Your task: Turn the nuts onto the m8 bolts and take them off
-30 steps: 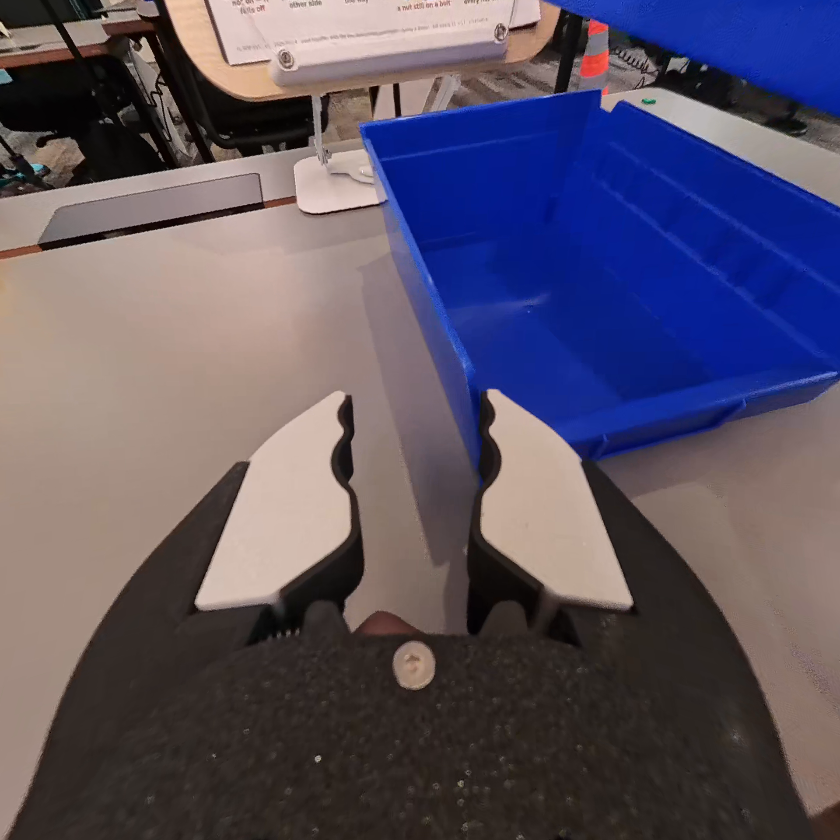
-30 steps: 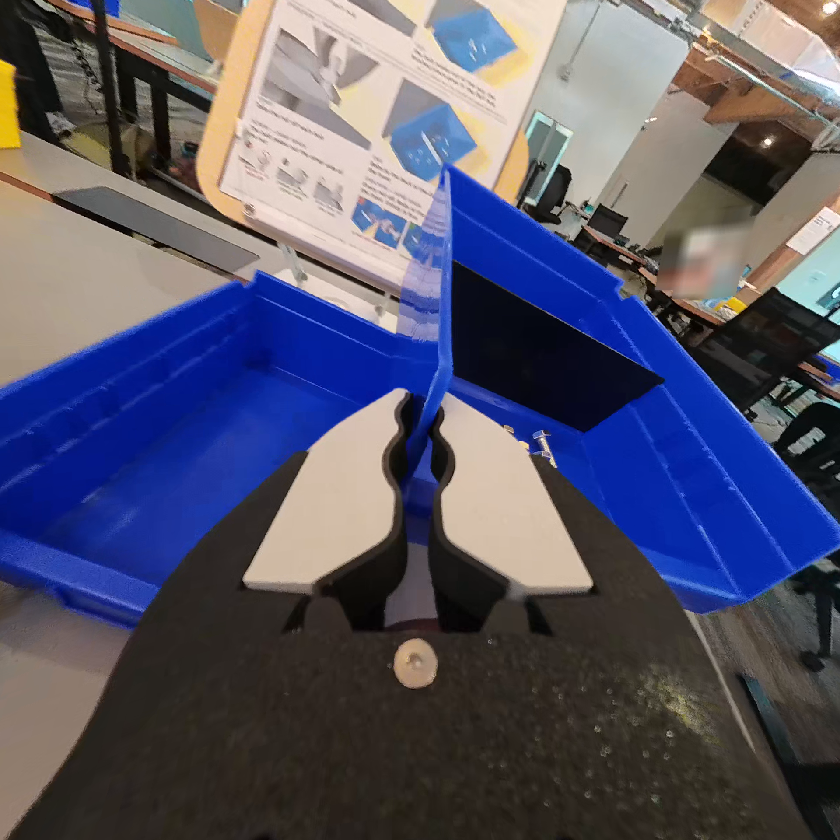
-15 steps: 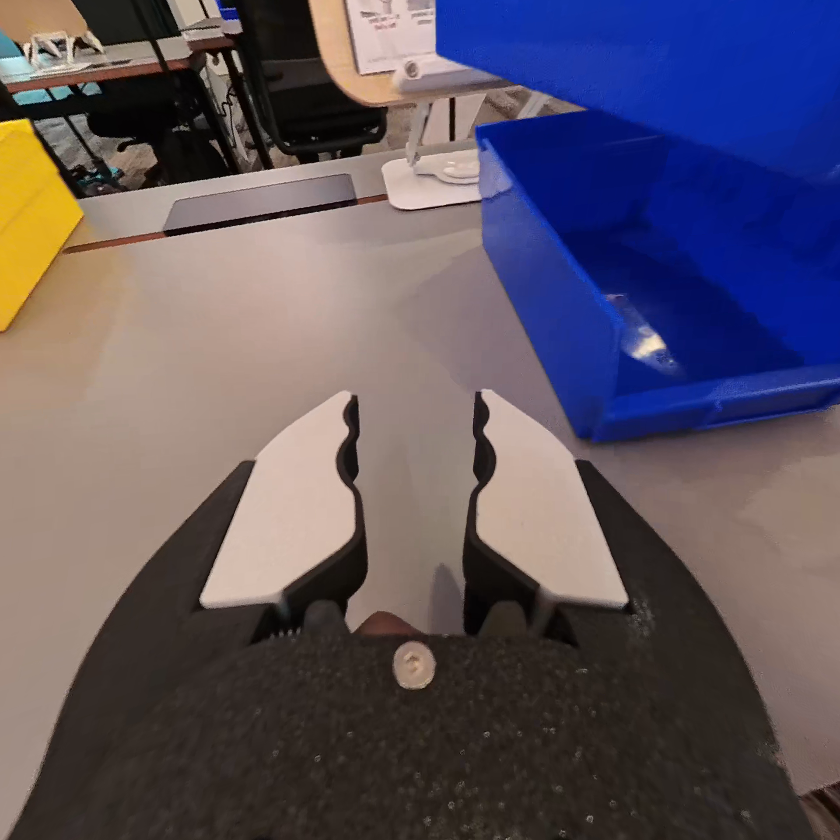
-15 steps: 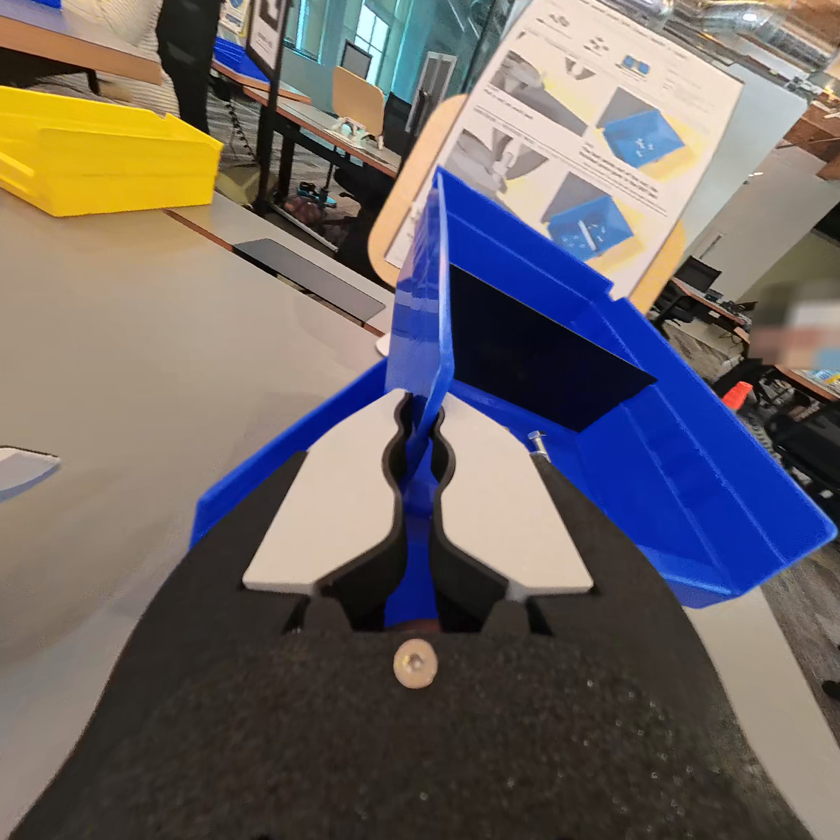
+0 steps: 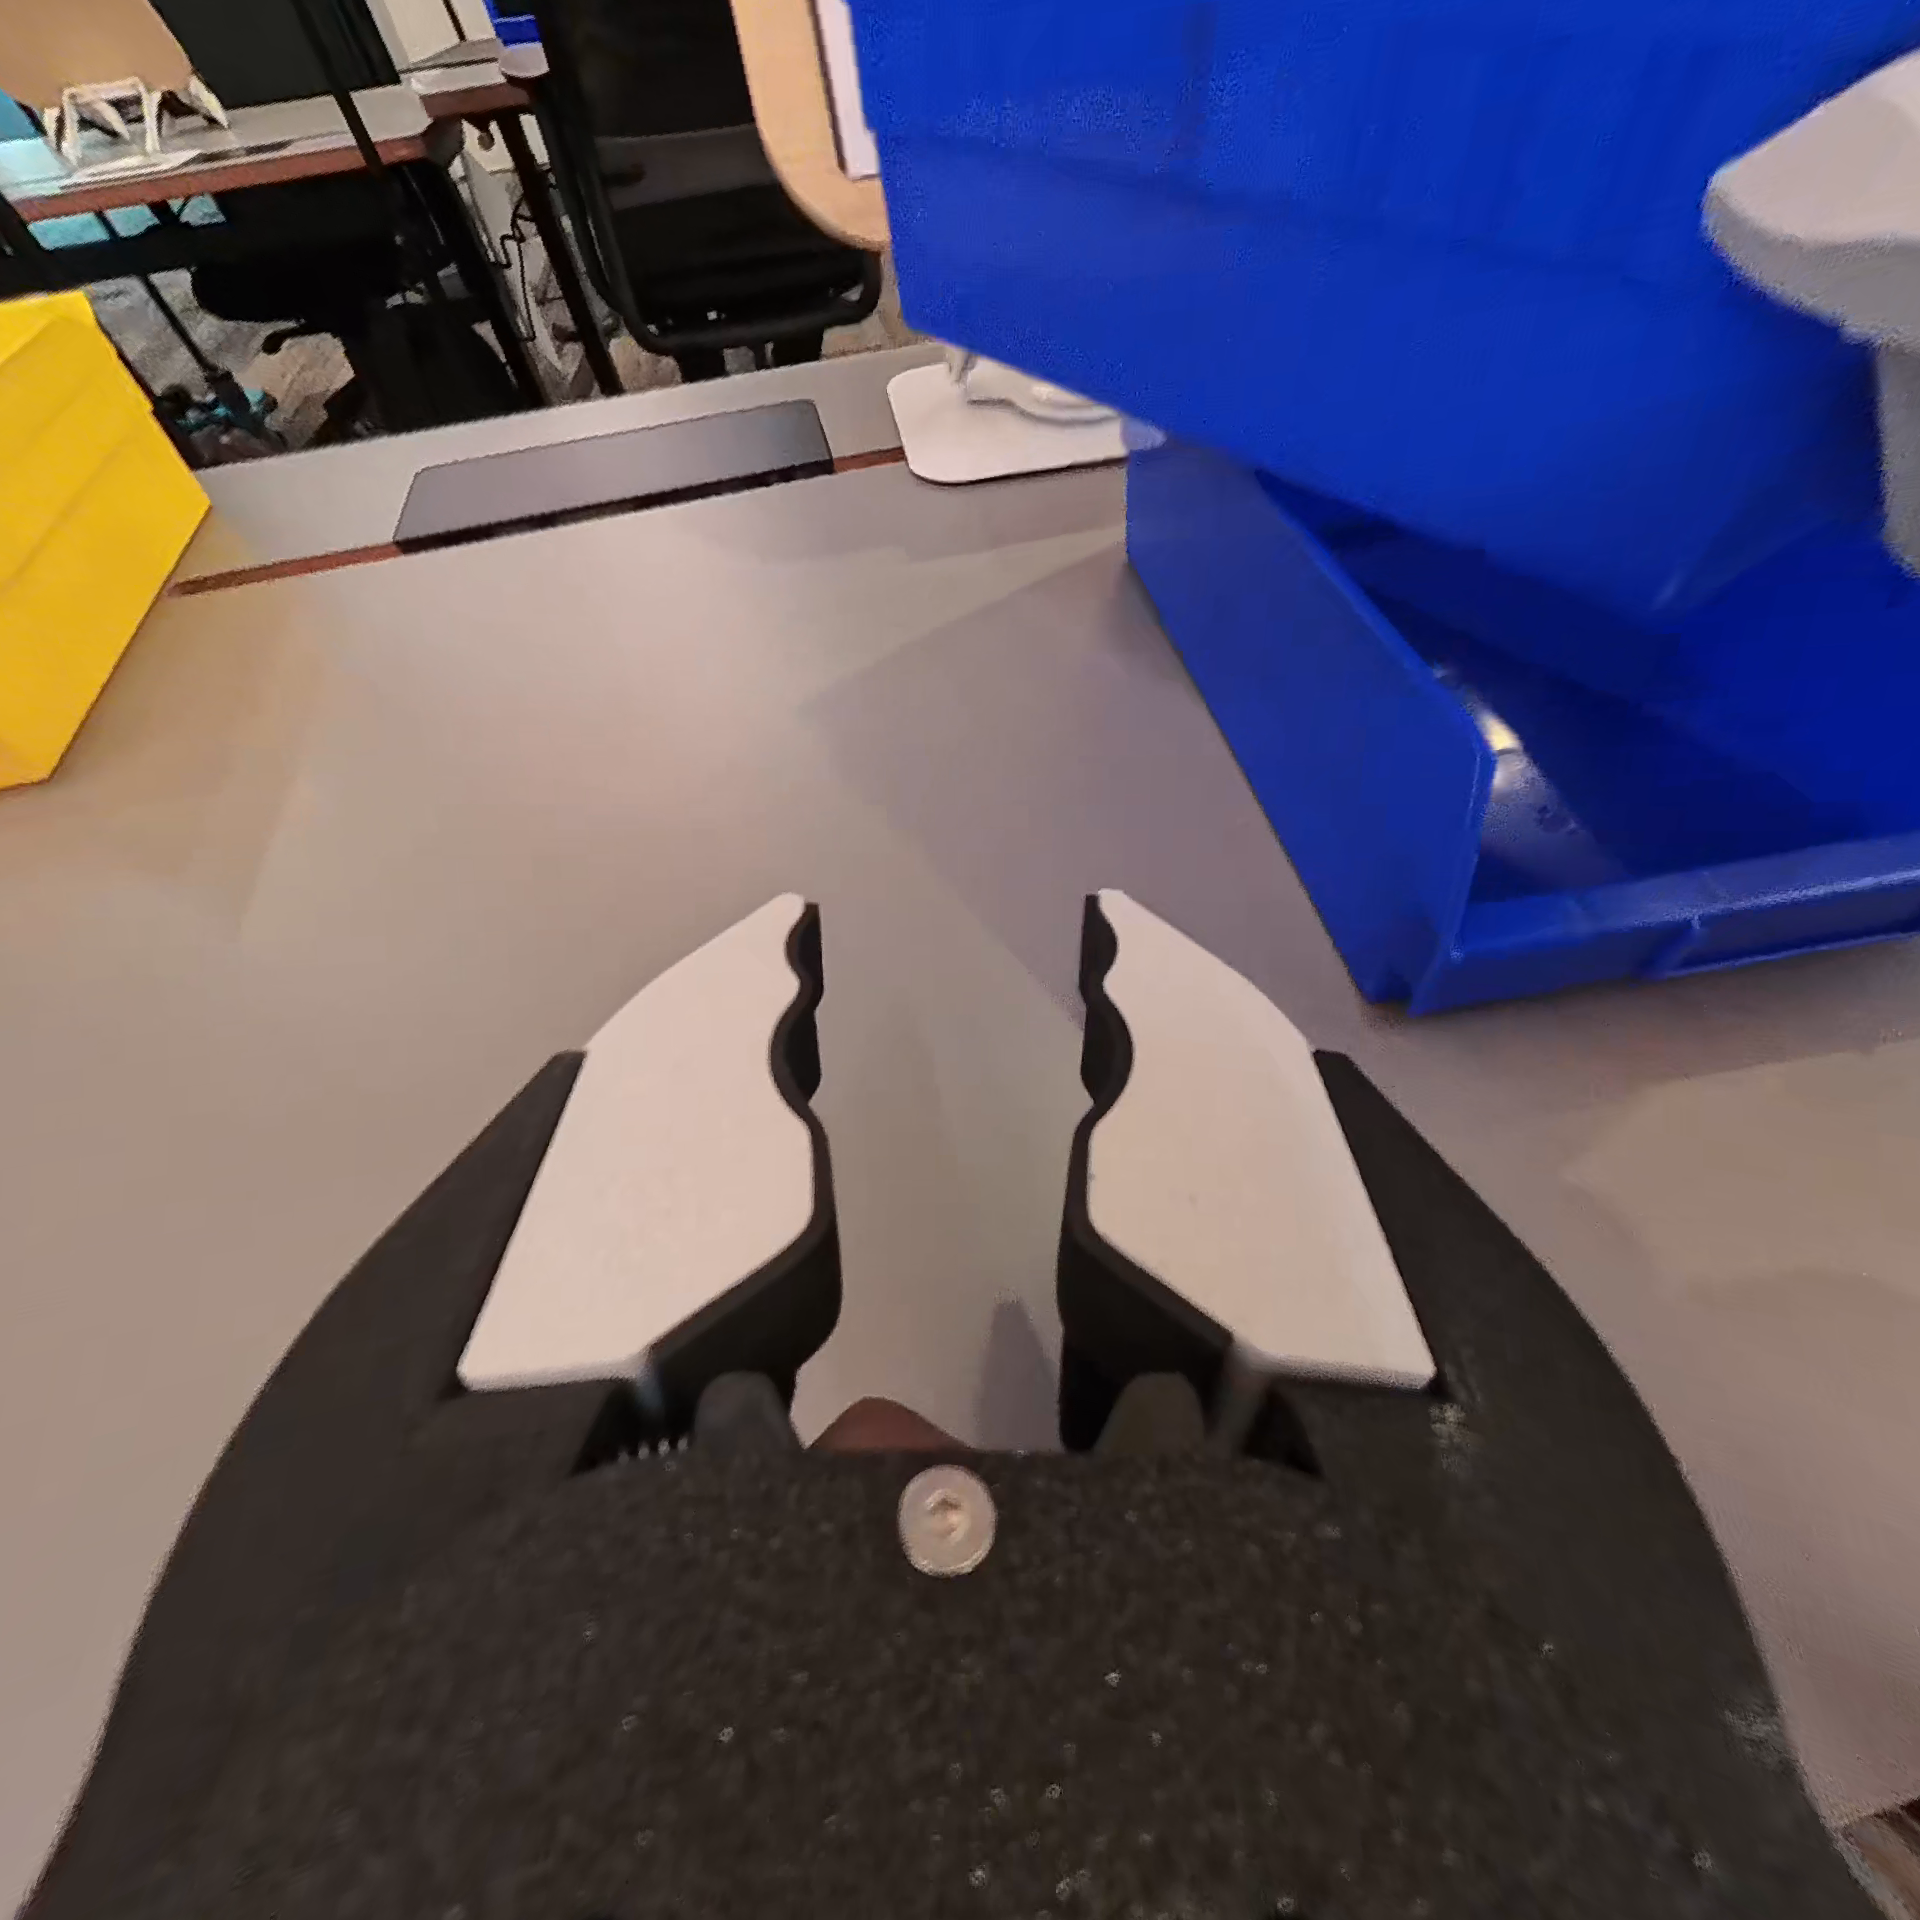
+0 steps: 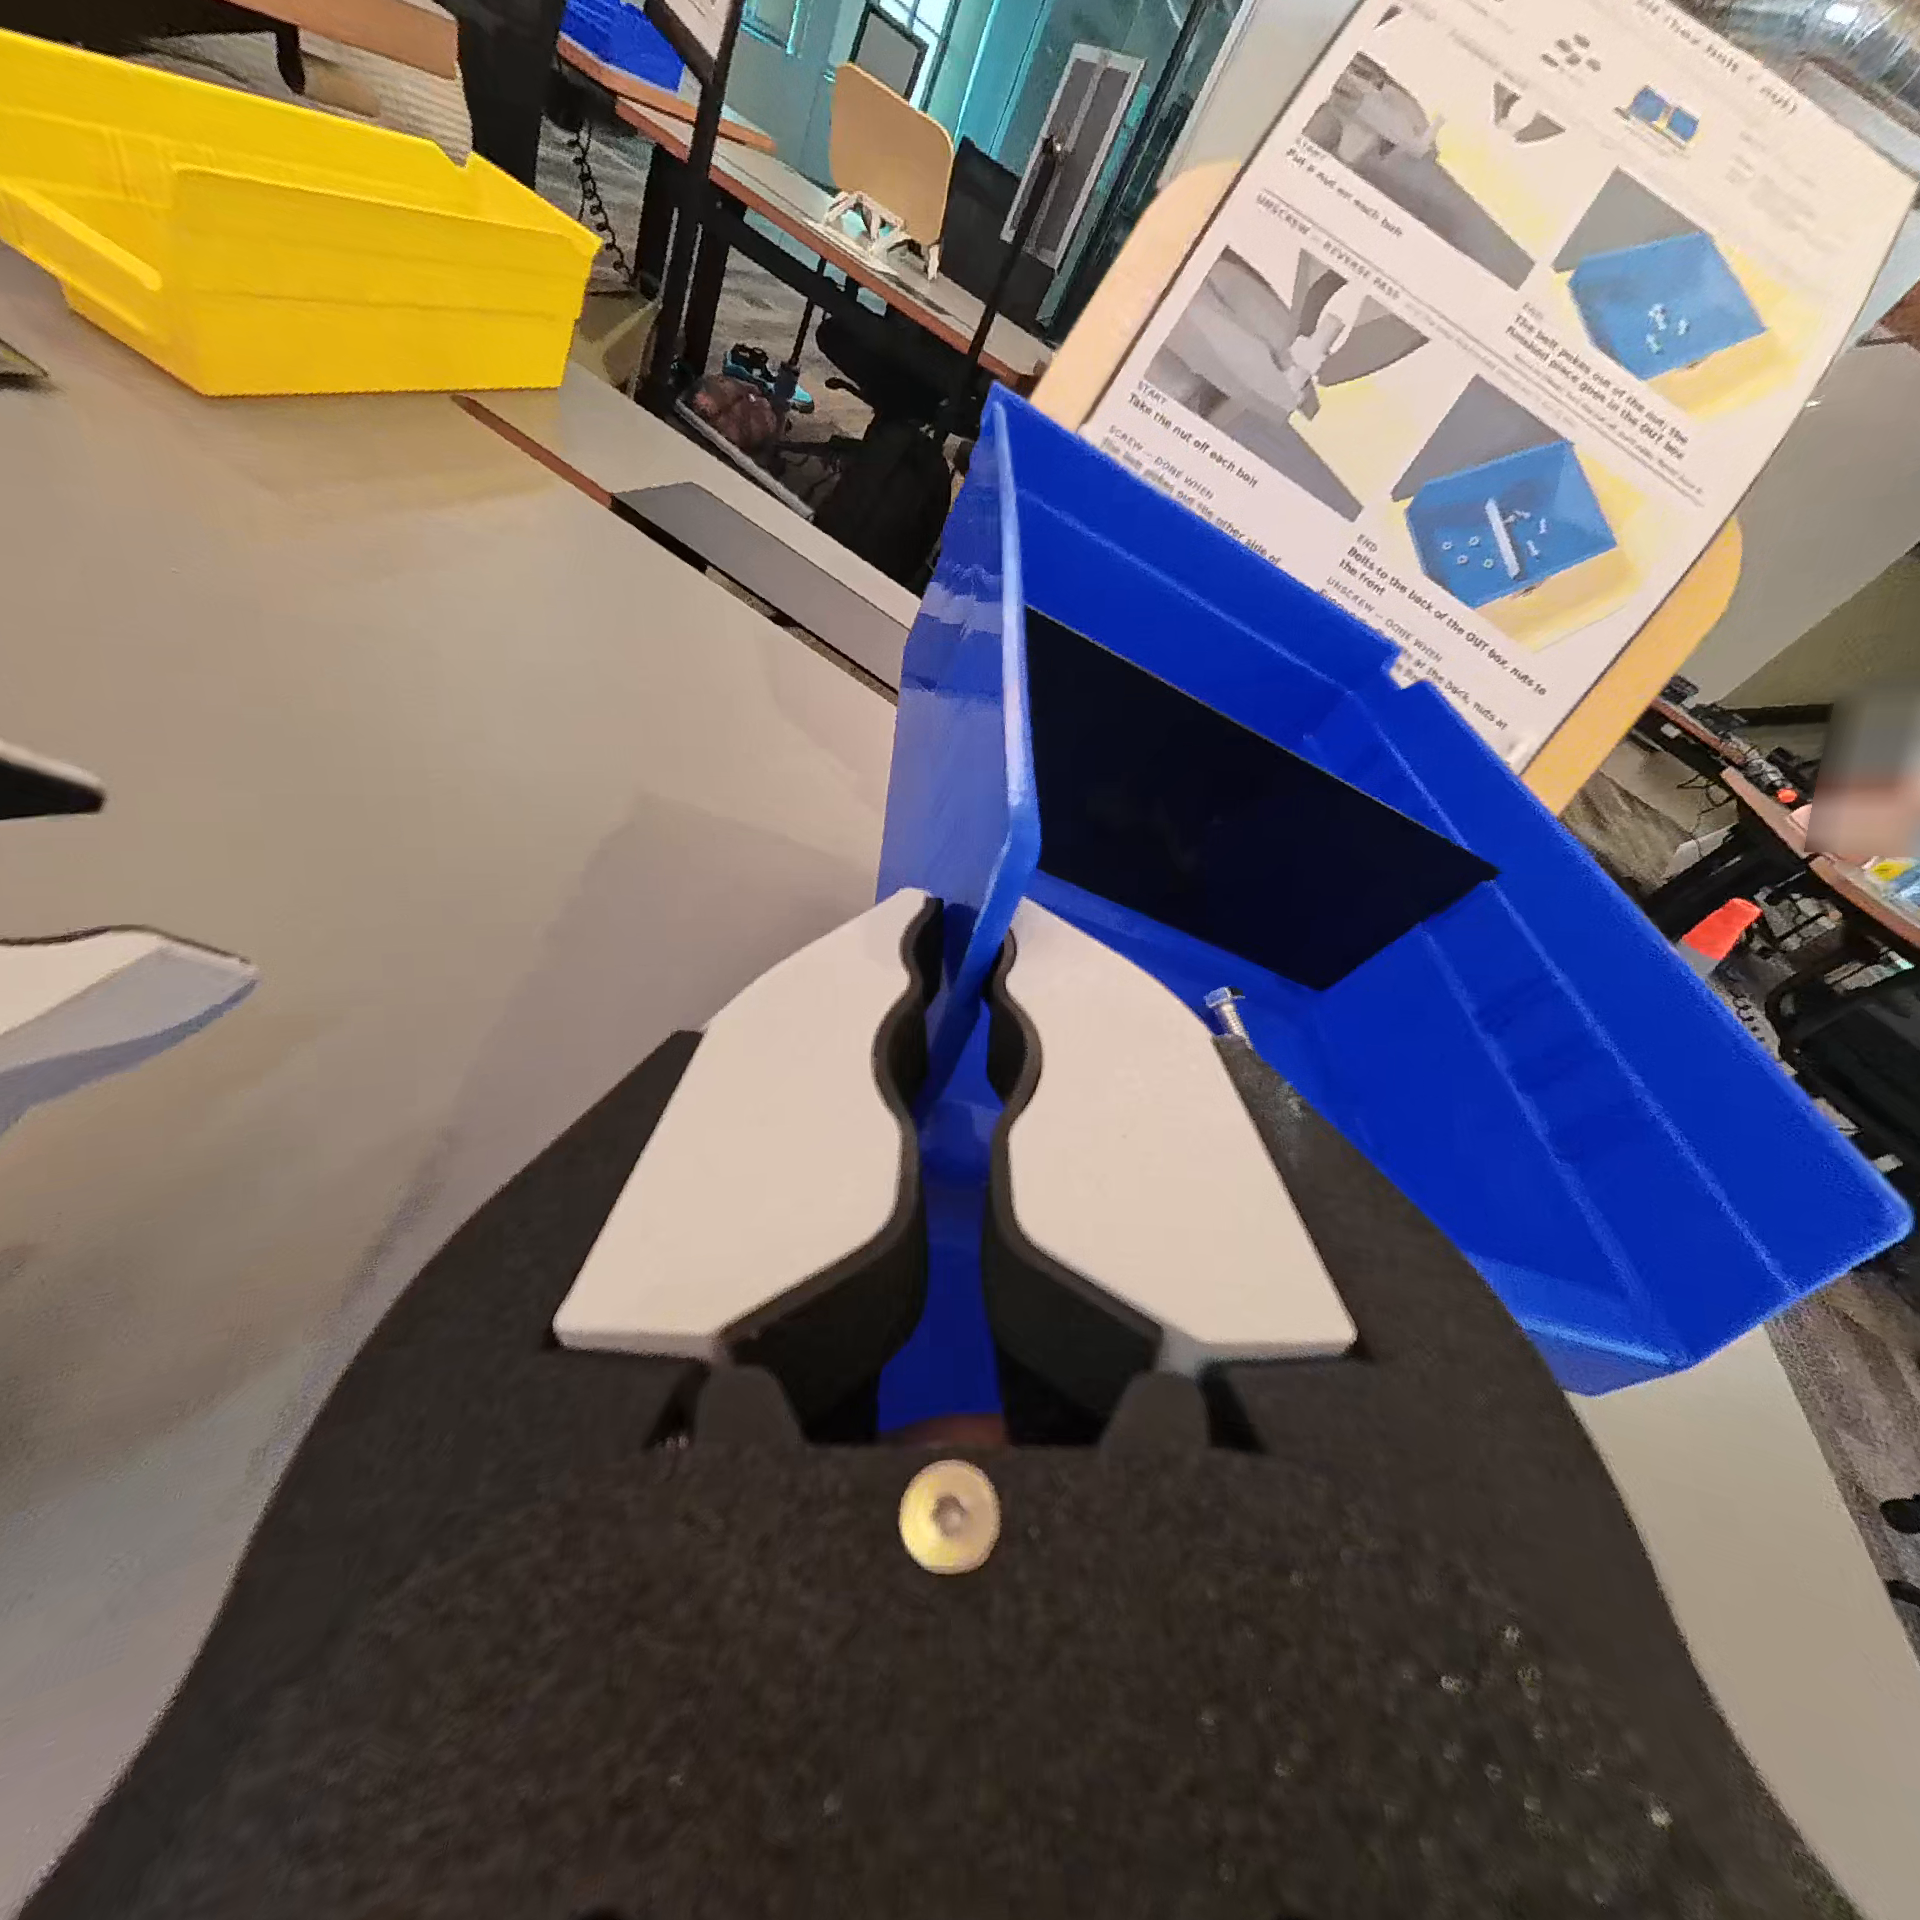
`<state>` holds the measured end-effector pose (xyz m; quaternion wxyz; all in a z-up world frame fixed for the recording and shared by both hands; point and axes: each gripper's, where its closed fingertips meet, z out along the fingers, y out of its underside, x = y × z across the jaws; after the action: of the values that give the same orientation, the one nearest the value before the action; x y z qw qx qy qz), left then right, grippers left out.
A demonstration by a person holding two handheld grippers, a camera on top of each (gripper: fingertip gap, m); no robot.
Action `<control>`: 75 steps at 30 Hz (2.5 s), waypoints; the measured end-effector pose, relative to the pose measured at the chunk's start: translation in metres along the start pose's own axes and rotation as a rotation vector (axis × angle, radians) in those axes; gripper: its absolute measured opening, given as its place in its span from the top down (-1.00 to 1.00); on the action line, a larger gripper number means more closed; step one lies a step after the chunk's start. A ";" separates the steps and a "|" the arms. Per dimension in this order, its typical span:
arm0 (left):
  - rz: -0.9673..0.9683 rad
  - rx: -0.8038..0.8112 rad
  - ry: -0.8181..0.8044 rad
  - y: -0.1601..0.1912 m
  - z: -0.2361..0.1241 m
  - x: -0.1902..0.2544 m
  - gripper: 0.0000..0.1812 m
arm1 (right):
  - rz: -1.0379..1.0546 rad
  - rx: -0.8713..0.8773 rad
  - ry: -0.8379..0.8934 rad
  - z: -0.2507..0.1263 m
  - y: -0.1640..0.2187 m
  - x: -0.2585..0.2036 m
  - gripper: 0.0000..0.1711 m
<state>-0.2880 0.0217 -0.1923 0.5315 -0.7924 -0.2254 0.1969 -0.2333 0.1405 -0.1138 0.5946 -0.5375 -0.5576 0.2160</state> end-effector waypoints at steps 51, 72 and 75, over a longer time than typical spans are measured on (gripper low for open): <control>0.061 0.202 0.037 -0.073 0.026 0.111 0.37 | 0.574 -0.013 -0.799 -0.027 -0.025 -0.020 0.49; 0.006 0.078 -0.120 -0.089 0.048 0.062 0.93 | 0.223 -0.026 -0.326 -0.077 0.057 0.088 0.47; -0.020 0.118 -0.152 -0.096 0.046 0.046 0.96 | 0.203 -0.044 -0.222 -0.073 0.071 0.106 0.49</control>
<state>-0.2901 0.1147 -0.1227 0.5607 -0.7401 -0.2610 0.2641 -0.1129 0.2254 -0.1161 0.4923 -0.5767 -0.5675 0.3209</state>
